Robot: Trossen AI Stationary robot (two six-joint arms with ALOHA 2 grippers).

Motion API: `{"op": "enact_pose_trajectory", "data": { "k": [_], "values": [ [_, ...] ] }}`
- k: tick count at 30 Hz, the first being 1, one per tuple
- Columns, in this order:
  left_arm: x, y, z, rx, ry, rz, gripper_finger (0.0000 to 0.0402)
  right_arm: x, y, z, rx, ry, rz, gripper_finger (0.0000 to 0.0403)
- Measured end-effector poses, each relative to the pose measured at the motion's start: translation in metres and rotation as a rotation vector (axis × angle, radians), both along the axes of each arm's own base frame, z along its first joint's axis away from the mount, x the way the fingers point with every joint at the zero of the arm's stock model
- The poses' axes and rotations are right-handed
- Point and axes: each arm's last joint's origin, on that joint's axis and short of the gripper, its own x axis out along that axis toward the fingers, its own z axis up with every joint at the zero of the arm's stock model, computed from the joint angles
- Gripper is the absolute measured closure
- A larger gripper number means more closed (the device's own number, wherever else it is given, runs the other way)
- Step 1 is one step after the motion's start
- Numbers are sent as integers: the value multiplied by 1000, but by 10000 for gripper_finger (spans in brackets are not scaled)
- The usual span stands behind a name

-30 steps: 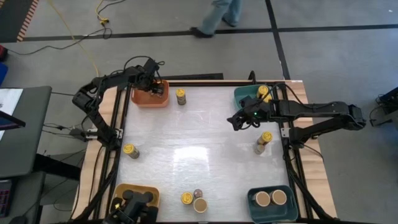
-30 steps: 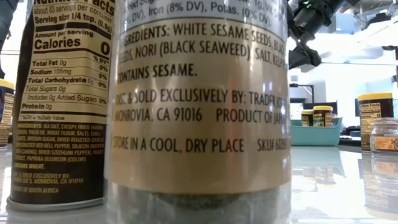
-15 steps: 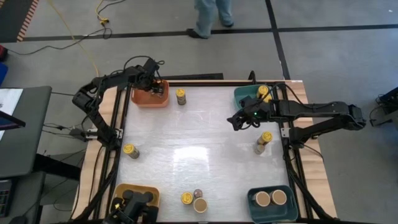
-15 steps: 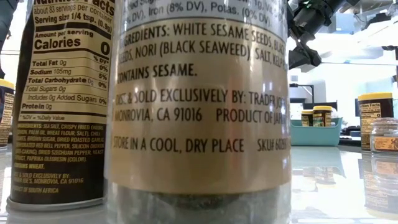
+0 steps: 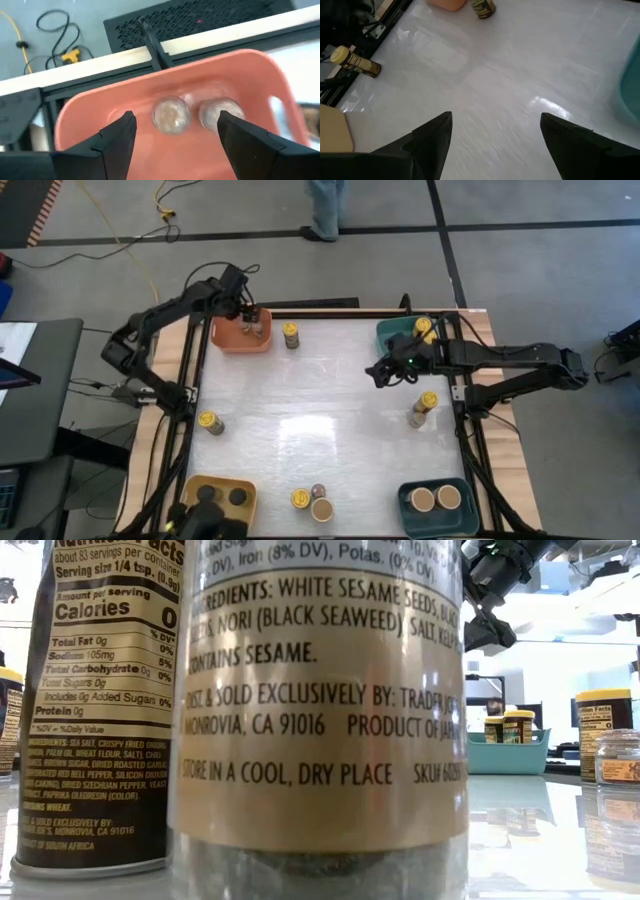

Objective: Sort spices by type
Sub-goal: Put the middle right yellow seasoning bottle into the light blue bin

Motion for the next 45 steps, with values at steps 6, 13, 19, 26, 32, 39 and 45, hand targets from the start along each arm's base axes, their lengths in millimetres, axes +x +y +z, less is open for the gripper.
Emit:
{"op": "enact_pose_trajectory", "data": {
  "k": [6,13,19,26,32,39,45],
  "values": [
    [7,-38,35,94,-14,-192,134,-8,-9,23,-2,63,-34,72],
    [19,-77,60,287,-243,-530,134,-36,-18,55,64,239,-137,72],
    [2,-116,52,463,-430,-560,134,-63,-8,50,234,486,-245,72],
    [-23,-162,50,642,-591,-583,134,-67,17,24,363,636,-203,72],
    [-33,-179,57,690,-636,-648,134,-71,28,-7,399,737,-232,72],
    [-31,-181,56,659,-662,-644,134,-69,28,-34,410,733,-260,72],
    [-29,-185,55,638,-669,-668,134,-72,28,-50,419,760,-299,72]
  ]
}}
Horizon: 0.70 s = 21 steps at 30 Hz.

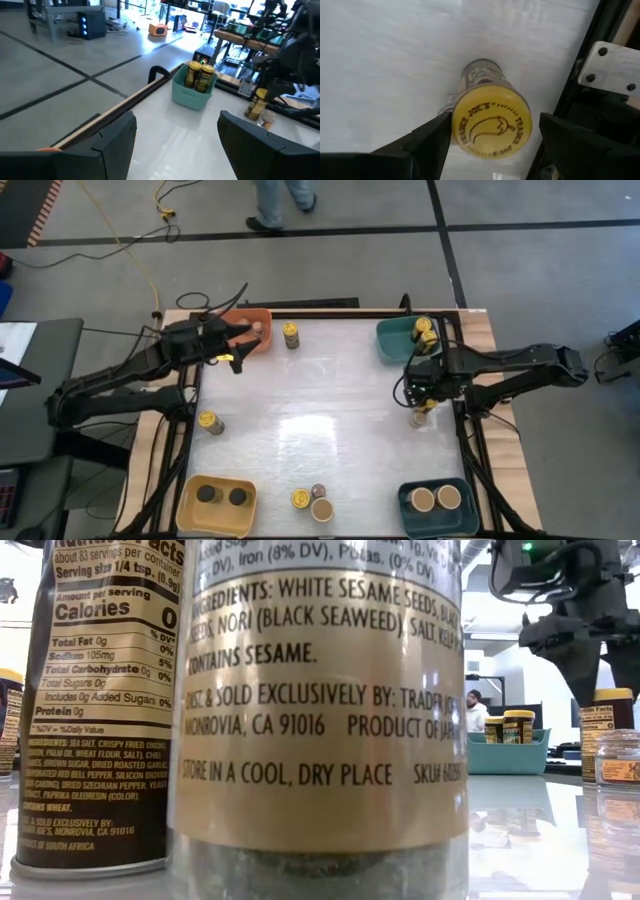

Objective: Sort spices by type
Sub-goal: Put the middle right yellow seasoning bottle into the light blue bin

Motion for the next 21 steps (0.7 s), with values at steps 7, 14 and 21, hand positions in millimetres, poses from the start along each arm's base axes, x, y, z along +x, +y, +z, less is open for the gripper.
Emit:
{"op": "enact_pose_trajectory", "data": {
  "k": [7,14,21],
  "values": [
    [0,-1,-3,-14,30,-8,134,3,-1,-2,-4,-35,-14,84],
    [0,-1,-4,-37,29,-5,134,3,-2,-1,7,-39,-20,159],
    [0,-1,-4,-25,32,-7,134,7,-3,11,8,-68,-9,159]
  ]
}}
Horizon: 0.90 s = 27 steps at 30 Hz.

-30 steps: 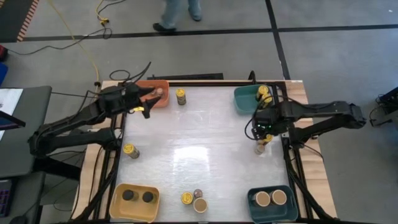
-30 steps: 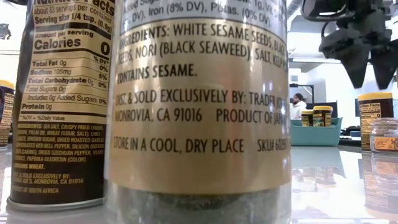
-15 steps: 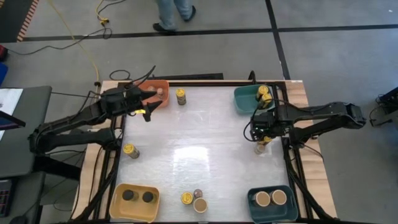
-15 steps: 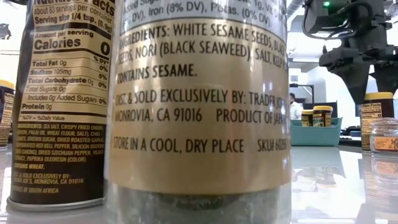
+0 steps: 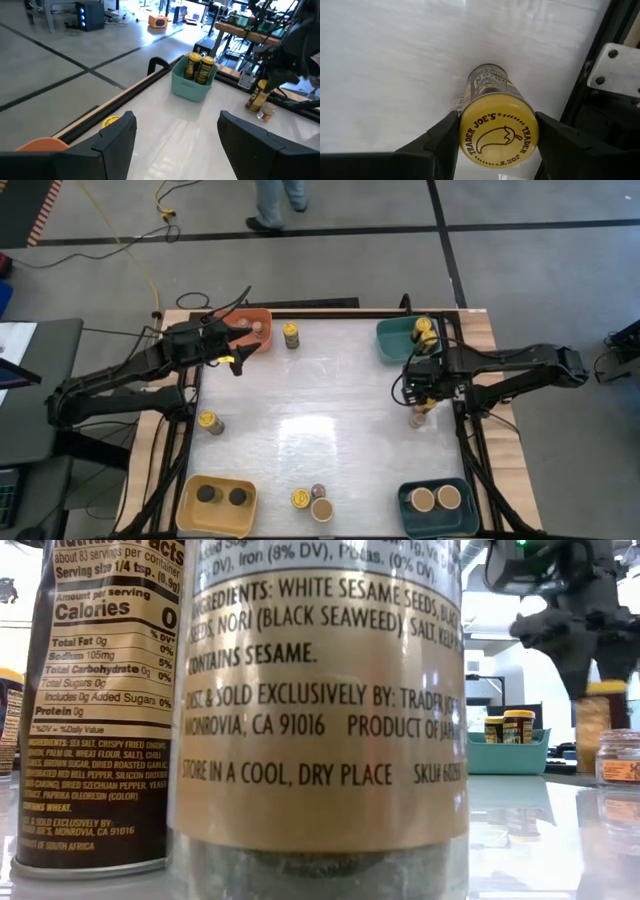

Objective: Sort spices by type
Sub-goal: Put the middle right yellow seasoning bottle into the light blue bin

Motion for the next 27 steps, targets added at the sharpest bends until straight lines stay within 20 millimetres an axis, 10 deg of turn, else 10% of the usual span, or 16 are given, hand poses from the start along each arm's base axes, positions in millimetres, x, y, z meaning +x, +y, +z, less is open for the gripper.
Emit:
{"op": "enact_pose_trajectory", "data": {
  "k": [13,27],
  "values": [
    [0,0,0,5,2,-1,134,3,-70,98,-339,-267,67,159],
    [0,0,0,1,-1,0,134,26,-196,53,-196,-86,278,159]
  ]
}}
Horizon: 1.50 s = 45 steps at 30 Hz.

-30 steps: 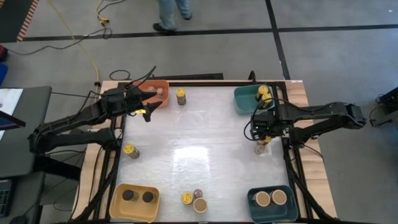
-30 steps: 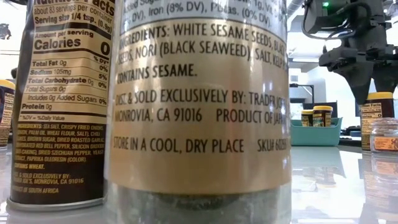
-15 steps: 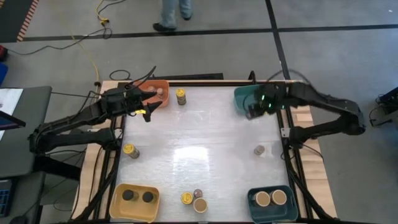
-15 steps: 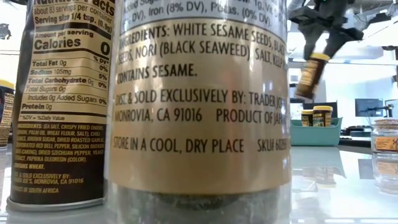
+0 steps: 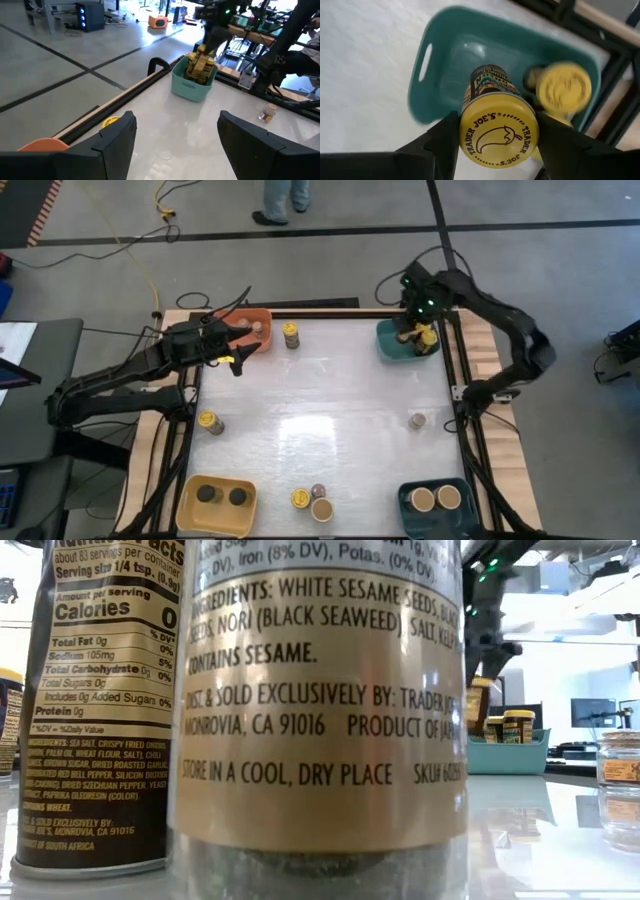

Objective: Sort spices by type
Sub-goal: Put the middle right yellow seasoning bottle into the light blue bin

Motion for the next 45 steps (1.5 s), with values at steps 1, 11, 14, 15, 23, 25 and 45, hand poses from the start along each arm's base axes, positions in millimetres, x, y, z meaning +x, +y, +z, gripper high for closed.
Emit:
{"op": "enact_pose_trajectory", "data": {
  "k": [1,11,14,15,23,25,45],
  "values": [
    [0,0,0,0,0,0,134,4,-4,-4,2,8,23,159],
    [0,0,0,-3,2,0,134,13,-34,-37,11,121,46,159],
    [0,0,-1,-6,7,0,134,10,-37,-37,2,126,43,159],
    [0,0,-1,-6,6,0,134,9,-37,-37,2,126,39,159],
    [0,0,-1,-7,9,0,134,8,-38,-37,2,131,53,152],
    [0,0,-3,-13,23,0,134,9,-38,-38,8,135,57,150],
    [-2,-1,-9,-62,71,6,134,13,-37,-46,-3,126,56,147]
  ]
}}
